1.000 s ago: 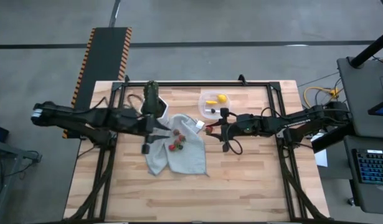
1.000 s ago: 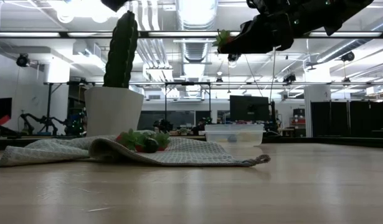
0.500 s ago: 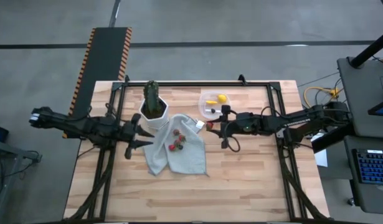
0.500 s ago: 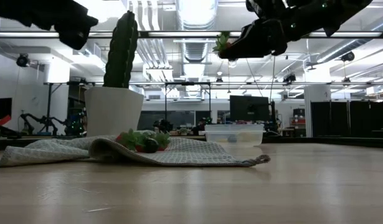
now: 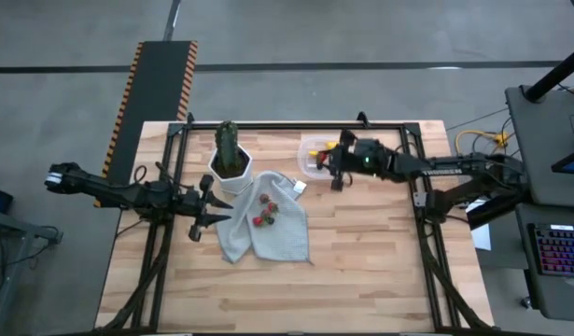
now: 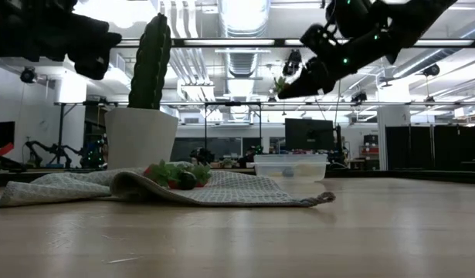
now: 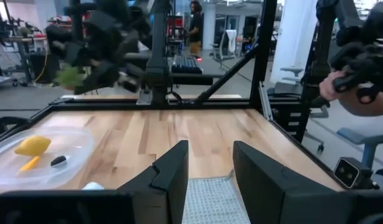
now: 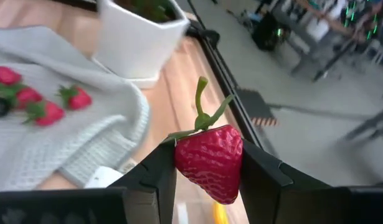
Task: Pick and placing Produce into tupperware
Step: Put the red strawberry into the transparent bin
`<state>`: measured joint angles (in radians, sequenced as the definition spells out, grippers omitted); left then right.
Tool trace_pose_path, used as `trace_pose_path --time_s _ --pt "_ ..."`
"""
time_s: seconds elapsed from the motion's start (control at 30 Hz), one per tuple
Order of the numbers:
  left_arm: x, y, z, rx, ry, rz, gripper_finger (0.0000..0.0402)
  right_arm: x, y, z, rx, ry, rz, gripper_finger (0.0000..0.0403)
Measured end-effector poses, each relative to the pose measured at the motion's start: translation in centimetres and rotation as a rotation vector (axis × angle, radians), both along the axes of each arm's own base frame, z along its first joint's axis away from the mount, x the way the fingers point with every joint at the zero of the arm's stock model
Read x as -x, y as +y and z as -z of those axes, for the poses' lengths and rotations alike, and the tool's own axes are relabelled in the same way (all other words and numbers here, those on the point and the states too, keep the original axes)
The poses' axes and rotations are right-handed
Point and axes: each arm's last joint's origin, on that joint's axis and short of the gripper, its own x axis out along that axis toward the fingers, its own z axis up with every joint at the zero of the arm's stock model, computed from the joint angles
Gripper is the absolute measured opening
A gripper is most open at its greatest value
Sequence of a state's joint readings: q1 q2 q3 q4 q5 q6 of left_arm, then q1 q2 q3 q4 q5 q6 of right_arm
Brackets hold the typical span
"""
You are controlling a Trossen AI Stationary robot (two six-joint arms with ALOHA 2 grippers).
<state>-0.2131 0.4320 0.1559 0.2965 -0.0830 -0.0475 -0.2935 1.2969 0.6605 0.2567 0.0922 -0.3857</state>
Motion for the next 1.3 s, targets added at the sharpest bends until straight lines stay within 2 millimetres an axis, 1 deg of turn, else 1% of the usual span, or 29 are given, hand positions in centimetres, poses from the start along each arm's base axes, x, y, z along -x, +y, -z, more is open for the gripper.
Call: trace_pose_path --time_s 0.17,0.3,0.37,0.5,0.67,0.9,1.03,1.2,1.3 --pt "0.0 0.0 -0.3 0.005 -0.029 0.000 0.0113 1.3 -3.5 0.5 -0.114 -0.013 0.078 0.0125" --pt "0.0 0.0 -0.4 0.007 -0.036 0.000 0.0113 1.6 -5.3 1.4 -0.204 0.000 0.119 0.0125" --pt "0.0 0.0 -0.4 0.005 -0.036 0.000 0.0113 1.2 -5.9 2.0 -0.248 0.021 0.120 0.0125" --pt "0.0 0.0 -0.4 0.002 -0.037 0.000 0.0113 -0.5 -6.9 3.0 -0.274 0.073 0.115 0.0125" --pt "0.0 0.0 -0.4 0.004 -0.036 0.001 0.0113 -2.5 -8.2 3.4 -0.296 0.133 0.122 0.0125" --pt "0.0 0.0 -0.4 0.005 -0.036 0.001 0.0113 -4.5 -9.7 4.3 -0.335 0.287 0.131 0.0125" --pt "0.0 0.0 -0.4 0.005 -0.036 0.001 0.0113 -5.1 -10.8 5.1 -0.368 0.370 0.162 0.0128" --pt "0.0 0.0 -0.4 0.006 -0.036 0.001 0.0113 -5.2 -12.0 6.0 -0.368 0.453 0.213 0.0129" --pt "0.0 0.0 -0.4 0.006 -0.036 0.001 0.0113 -5.3 -12.3 6.2 -0.373 0.465 0.219 0.0126"
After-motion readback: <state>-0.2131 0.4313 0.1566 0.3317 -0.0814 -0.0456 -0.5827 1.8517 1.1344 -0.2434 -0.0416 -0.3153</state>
